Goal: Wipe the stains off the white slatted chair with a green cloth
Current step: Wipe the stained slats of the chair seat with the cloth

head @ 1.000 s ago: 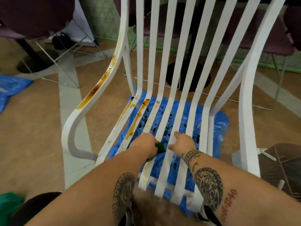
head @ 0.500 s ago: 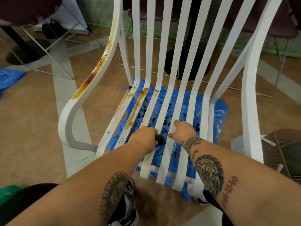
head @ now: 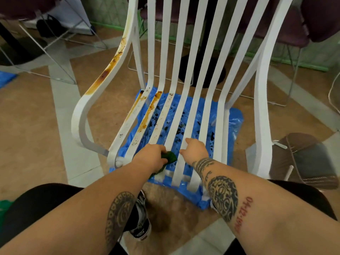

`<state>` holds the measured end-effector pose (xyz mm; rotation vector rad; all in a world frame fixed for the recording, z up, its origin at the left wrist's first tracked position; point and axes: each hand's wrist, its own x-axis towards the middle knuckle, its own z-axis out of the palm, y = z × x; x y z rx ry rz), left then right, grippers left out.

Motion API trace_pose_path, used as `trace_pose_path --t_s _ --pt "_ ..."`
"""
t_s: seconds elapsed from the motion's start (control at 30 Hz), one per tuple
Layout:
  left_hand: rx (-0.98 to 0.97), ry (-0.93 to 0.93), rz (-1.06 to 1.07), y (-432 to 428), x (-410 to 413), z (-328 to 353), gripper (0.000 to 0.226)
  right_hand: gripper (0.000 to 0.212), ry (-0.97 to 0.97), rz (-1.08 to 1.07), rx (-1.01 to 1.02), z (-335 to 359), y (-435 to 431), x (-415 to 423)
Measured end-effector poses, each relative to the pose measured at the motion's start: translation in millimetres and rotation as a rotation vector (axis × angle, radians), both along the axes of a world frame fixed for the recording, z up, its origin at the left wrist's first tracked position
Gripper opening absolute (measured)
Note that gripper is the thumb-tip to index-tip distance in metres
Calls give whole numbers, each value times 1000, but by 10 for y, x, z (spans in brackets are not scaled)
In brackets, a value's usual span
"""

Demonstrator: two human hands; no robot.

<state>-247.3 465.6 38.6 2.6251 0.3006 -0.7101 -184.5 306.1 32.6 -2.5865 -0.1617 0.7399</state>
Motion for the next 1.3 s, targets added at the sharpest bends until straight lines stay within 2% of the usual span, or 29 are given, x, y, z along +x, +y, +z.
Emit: trace_pose_path --t_s 0.2,0.3,0.43,0.53,0.6,0.67,0.73,0.87,0.97,1.07,1.17,1.3 --pt "29 19 -47 12 -276 15 30 62 9 48 -35 12 -62 -150" --pt "78 46 -109 9 -345 61 22 59 30 122 -82 77 -84 -132" --pt "155 67 -223 16 -362 122 22 60 50 202 -120 108 -103 -93" --pt "210 139 -316 24 -303 185 25 52 67 254 -166 107 -110 -78" --pt "199 164 -302 54 -214 261 30 44 71 276 -182 160 -109 -58" --pt "102 116 -178 76 -127 360 35 40 86 255 -161 247 -125 -60" --pt "-36 -16 18 66 -56 512 38 38 92 202 -85 358 -167 -74" --pt "-355 -272 319 -16 74 878 39 49 174 -110 315 670 -183 -92" --pt "-609 -330 432 -115 118 1128 42 47 206 -311 616 1004 -147 -129" --pt "-820 -345 474 -206 81 1345 37 37 114 -298 773 1316 -134 -207" --pt "-946 -354 513 -265 45 1501 34 34 -20 -248 854 1524 -157 -233" --pt "-1042 -374 529 -312 -26 1715 34 32 27 -213 976 1827 -188 -272"
